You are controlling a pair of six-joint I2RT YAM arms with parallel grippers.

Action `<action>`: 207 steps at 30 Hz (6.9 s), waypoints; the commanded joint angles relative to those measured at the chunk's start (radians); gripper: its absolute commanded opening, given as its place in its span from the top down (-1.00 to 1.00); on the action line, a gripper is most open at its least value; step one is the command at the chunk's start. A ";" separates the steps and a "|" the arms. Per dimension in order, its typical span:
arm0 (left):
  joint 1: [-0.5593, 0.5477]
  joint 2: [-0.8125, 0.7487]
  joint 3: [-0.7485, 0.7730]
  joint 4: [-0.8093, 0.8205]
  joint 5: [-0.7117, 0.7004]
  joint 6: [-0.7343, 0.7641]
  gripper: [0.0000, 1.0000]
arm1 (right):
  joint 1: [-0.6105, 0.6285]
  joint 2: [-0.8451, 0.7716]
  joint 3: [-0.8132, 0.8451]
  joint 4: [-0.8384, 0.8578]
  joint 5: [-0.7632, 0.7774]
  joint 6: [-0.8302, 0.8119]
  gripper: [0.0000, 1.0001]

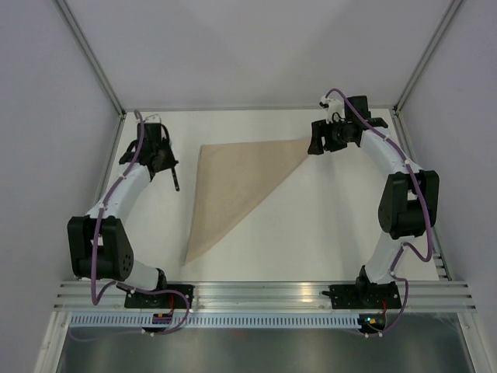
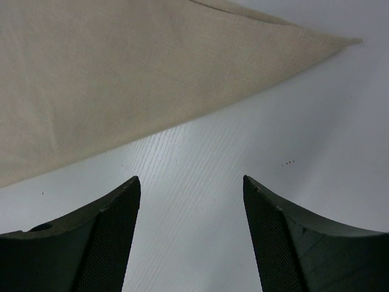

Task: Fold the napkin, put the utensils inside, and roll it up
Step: Grab a utensil with the left arm, then place the utensil onto the napkin

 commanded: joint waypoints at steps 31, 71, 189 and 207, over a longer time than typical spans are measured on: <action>-0.594 0.506 0.432 -0.019 0.428 0.487 0.95 | -0.075 -0.094 0.012 0.026 0.080 0.060 -0.44; -0.643 0.569 0.331 0.031 0.314 0.351 0.95 | -0.073 -0.107 -0.040 0.026 0.047 0.043 -0.44; -0.627 0.579 0.320 0.013 0.245 0.365 0.69 | -0.075 -0.110 -0.083 0.051 0.040 0.051 -0.44; -0.627 0.521 0.358 0.011 0.245 0.354 -0.02 | -0.075 -0.113 -0.071 0.042 0.037 0.046 -0.44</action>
